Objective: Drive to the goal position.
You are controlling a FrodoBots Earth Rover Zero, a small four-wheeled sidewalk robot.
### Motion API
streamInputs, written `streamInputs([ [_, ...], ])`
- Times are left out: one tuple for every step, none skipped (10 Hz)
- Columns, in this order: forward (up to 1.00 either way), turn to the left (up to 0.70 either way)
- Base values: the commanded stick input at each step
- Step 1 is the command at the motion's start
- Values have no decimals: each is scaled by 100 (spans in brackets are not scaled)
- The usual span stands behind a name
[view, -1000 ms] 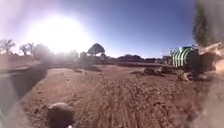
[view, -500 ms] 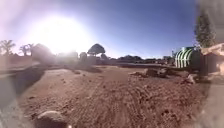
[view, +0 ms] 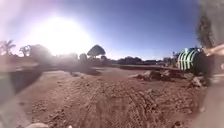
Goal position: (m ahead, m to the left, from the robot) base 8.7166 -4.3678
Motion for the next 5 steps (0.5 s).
streamInputs([
  [50,0],
  [50,0],
  [50,0],
  [50,0],
  [50,0],
])
